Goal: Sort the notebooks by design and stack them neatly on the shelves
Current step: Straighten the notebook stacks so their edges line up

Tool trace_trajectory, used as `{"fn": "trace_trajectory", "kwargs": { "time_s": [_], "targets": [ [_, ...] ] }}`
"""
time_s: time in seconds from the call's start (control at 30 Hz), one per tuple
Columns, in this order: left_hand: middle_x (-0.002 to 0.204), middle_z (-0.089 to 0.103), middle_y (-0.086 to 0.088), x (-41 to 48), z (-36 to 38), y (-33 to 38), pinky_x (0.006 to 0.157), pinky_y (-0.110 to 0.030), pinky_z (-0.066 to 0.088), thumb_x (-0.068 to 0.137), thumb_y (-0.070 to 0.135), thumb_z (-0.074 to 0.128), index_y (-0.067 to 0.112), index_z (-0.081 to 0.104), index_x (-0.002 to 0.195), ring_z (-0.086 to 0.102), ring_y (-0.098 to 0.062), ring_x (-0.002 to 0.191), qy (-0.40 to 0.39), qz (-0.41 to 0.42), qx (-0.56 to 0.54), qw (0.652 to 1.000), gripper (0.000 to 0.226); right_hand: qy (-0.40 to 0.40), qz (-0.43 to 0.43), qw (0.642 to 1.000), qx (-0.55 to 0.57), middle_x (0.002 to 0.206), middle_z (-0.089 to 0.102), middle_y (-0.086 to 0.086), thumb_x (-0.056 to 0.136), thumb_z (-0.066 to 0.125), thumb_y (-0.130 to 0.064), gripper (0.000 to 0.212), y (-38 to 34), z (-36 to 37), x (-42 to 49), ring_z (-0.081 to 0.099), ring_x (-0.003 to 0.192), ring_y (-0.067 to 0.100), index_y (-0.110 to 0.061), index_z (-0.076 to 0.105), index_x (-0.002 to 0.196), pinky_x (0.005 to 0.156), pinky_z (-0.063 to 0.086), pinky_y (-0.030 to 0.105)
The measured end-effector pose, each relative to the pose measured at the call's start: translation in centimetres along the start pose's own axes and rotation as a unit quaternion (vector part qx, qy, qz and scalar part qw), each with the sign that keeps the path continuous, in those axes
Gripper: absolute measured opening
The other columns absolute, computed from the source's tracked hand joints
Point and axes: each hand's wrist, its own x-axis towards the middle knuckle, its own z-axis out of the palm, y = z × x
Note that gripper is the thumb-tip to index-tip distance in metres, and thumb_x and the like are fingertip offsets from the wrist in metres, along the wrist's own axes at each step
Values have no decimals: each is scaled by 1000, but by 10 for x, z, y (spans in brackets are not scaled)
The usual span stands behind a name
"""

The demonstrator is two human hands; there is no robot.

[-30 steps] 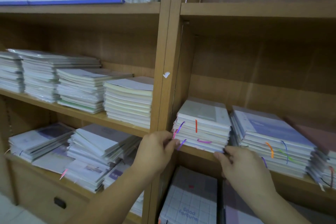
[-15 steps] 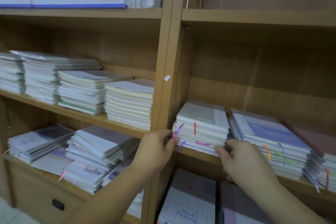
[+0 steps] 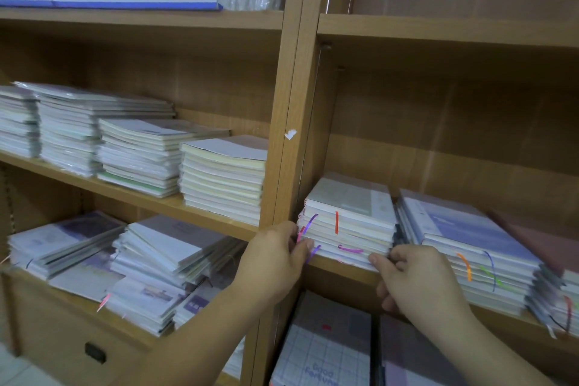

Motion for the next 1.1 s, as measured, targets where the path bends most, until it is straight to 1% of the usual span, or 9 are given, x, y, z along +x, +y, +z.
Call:
{"fn": "trace_trajectory", "kwargs": {
  "time_s": [0.2, 0.3, 0.37, 0.57, 0.67, 0.77, 0.9, 1.0, 1.1],
  "targets": [
    [79, 62, 11, -2, -1, -1, 59, -30, 50, 100, 44, 57, 28, 60, 88, 58, -6, 72, -2, 22, 23, 999, 20, -7, -3, 1000, -5, 52, 68, 0, 98, 63, -31, 32, -2, -2, -2, 66, 43, 16, -12, 65, 71, 64, 59, 37],
    [72, 62, 8, 1, -6, -1, 58, -36, 52, 100, 50, 53, 27, 61, 84, 59, -8, 67, -28, 15, 10, 999, 29, -11, -2, 1000, -26, 52, 68, 0, 98, 62, -37, 36, -4, -7, -4, 65, 41, 14, -12, 66, 72, 62, 58, 34],
    [72, 64, 8, 3, -8, 2, 59, -34, 52, 99, 51, 54, 27, 64, 87, 60, -8, 67, -27, 3, -2, 1000, 29, 3, -8, 998, -54, 51, 67, -1, 97, 60, -42, 40, -8, -11, -4, 64, 40, 12, -12, 66, 71, 64, 59, 34],
    [67, 60, 8, 2, -6, 7, 53, -22, 40, 98, 47, 60, 23, 65, 86, 57, -8, 63, 8, -11, -11, 1000, 28, 9, -14, 994, -107, 55, 68, 0, 94, 62, -49, 37, -14, -14, -3, 64, 41, 14, -18, 60, 74, 64, 59, 37],
    [70, 62, 10, 6, -6, 6, 55, -24, 44, 99, 49, 57, 23, 67, 89, 58, -7, 65, 0, -5, 2, 1000, 29, 9, -14, 992, -124, 59, 69, -1, 95, 61, -48, 35, -15, -15, -1, 64, 41, 12, -19, 59, 75, 65, 59, 38],
    [71, 64, 7, 9, -8, 2, 61, -31, 51, 100, 49, 55, 22, 68, 85, 59, -8, 67, -9, 10, 8, 1000, 33, -11, -10, 994, -112, 58, 70, 0, 97, 59, -44, 34, -16, -15, 0, 64, 40, 14, -16, 58, 77, 67, 59, 39],
    [70, 63, 2, 14, -9, -2, 66, -35, 50, 102, 47, 53, 17, 67, 80, 58, -12, 68, -24, 23, 31, 999, 39, -26, -18, 994, -106, 56, 69, 1, 99, 58, -41, 34, -15, -16, 1, 64, 39, 14, -15, 57, 77, 65, 58, 38],
    [69, 63, 1, 14, -11, -3, 66, -37, 49, 103, 46, 50, 15, 66, 79, 57, -13, 67, -26, 51, 59, 997, 42, -22, -16, 992, -120, 57, 69, 2, 99, 57, -42, 36, -14, -18, 3, 63, 38, 14, -14, 58, 76, 65, 58, 36],
    [68, 63, 3, 15, -16, -3, 62, -33, 49, 102, 48, 51, 18, 69, 83, 58, -11, 65, -14, 73, 68, 995, 40, -31, -8, 992, -125, 52, 68, 0, 99, 56, -43, 38, -16, -22, 3, 64, 39, 14, -13, 59, 75, 65, 57, 32]
  ]
}}
